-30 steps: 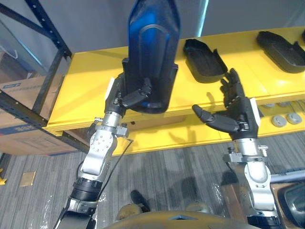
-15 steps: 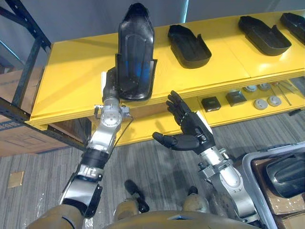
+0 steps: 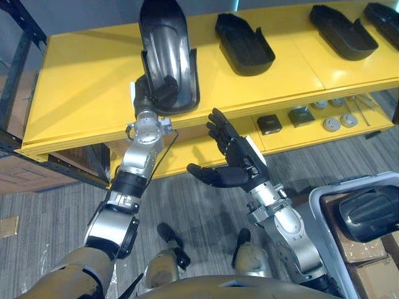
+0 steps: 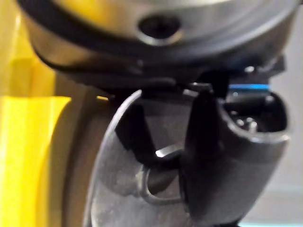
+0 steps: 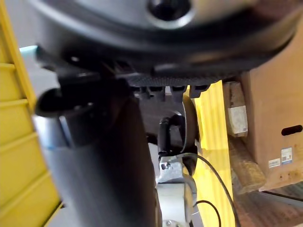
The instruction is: Walk over and take three plastic housings, then place them on the shelf
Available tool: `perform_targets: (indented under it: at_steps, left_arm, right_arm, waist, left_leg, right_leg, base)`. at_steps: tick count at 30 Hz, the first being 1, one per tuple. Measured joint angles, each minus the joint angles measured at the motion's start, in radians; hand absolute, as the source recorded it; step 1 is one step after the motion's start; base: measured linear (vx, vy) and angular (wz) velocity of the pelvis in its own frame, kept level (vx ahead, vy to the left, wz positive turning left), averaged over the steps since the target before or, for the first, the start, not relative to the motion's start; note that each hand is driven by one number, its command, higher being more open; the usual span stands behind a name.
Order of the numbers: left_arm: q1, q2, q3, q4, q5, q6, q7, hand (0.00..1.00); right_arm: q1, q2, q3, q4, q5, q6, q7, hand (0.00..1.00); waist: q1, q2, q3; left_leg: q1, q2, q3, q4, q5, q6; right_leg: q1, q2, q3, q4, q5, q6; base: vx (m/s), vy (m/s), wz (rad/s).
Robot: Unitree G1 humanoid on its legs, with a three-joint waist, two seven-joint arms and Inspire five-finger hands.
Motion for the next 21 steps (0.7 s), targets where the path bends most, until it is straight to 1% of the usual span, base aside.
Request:
perform_targets:
  at_steps: [2, 3, 5, 6, 11, 15, 19, 21]
  left_arm:
    - [-0.016, 0.000, 0.006, 0.000, 0.001, -0.002, 0.011, 0.00]
    - [-0.022, 0.000, 0.008, 0.001, 0.002, -0.005, 0.019, 0.00]
    - [-0.038, -0.002, 0.019, 0.029, 0.002, -0.009, 0.022, 0.00]
    - [-0.051, -0.003, 0.022, 0.039, 0.006, -0.013, 0.025, 1.00]
    - [-0.063, -0.003, 0.024, 0.048, 0.012, -0.024, 0.015, 1.00]
    - [-0.088, -0.006, 0.023, 0.056, 0.054, -0.022, 0.016, 1.00]
    - [-0.089, -0.007, 0.023, 0.058, 0.054, -0.016, 0.018, 1.00]
    - [-0.088, -0.007, 0.023, 0.059, 0.054, -0.011, 0.018, 1.00]
  right_arm:
    - [-0.010, 0.000, 0.000, 0.000, 0.000, 0.001, -0.012, 1.00]
    - [-0.017, 0.000, 0.000, 0.000, 0.000, 0.004, -0.020, 1.00]
    - [-0.036, 0.000, -0.002, 0.000, 0.000, 0.013, -0.035, 1.00]
    - [-0.046, 0.001, -0.002, 0.000, 0.001, 0.017, -0.046, 1.00]
    - [-0.055, 0.001, -0.004, 0.000, 0.001, 0.029, -0.066, 1.00]
    - [-0.077, 0.002, -0.001, -0.003, 0.001, 0.035, -0.072, 1.00]
    - [-0.077, 0.002, 0.009, -0.004, 0.015, 0.048, -0.092, 1.00]
    - [-0.077, 0.002, 0.015, -0.004, 0.016, 0.049, -0.093, 1.00]
  waist:
    - [0.001, 0.000, 0.003]
    - [0.001, -0.001, 0.007]
    - [0.002, -0.002, 0.015]
    - [0.001, -0.005, 0.022]
    - [0.005, -0.013, 0.033]
    - [0.011, -0.014, 0.070]
    - [0.018, -0.014, 0.072]
    - [0.019, -0.014, 0.072]
  left_leg:
    - [-0.011, 0.000, 0.005, 0.000, 0.003, 0.004]
    - [-0.013, 0.000, 0.007, 0.000, 0.004, 0.005]
    - [-0.013, 0.000, 0.011, 0.000, 0.007, 0.010]
    - [-0.013, 0.000, 0.011, 0.000, 0.007, 0.010]
    - [-0.011, 0.000, 0.010, 0.001, 0.007, 0.010]
    - [-0.003, -0.001, 0.006, 0.000, 0.007, 0.010]
    - [0.003, -0.001, 0.006, 0.000, 0.007, 0.010]
    - [0.006, -0.001, 0.005, 0.000, 0.007, 0.010]
  right_leg:
    - [-0.017, 0.001, 0.008, 0.000, 0.003, -0.001]
    - [-0.021, 0.001, 0.012, 0.000, 0.008, 0.007]
    - [-0.024, 0.001, 0.017, -0.001, 0.009, 0.007]
    - [-0.024, 0.002, 0.018, -0.001, 0.009, 0.007]
    - [-0.021, 0.003, 0.018, -0.004, 0.009, 0.007]
    - [-0.010, 0.003, 0.017, -0.005, 0.008, 0.006]
    - [-0.005, 0.003, 0.019, -0.006, 0.006, 0.003]
    - [-0.001, 0.003, 0.018, -0.007, 0.008, 0.008]
  base:
    - [-0.02, 0.025, -0.07]
    - [0.00, 0.023, -0.09]
    - [0.00, 0.022, -0.06]
    - [0.00, 0.000, 0.00]
    - [0.00, 0.000, 0.00]
    - [-0.02, 0.013, 0.00]
    - [-0.02, 0.015, -0.01]
    - [0.00, 0.000, 0.00]
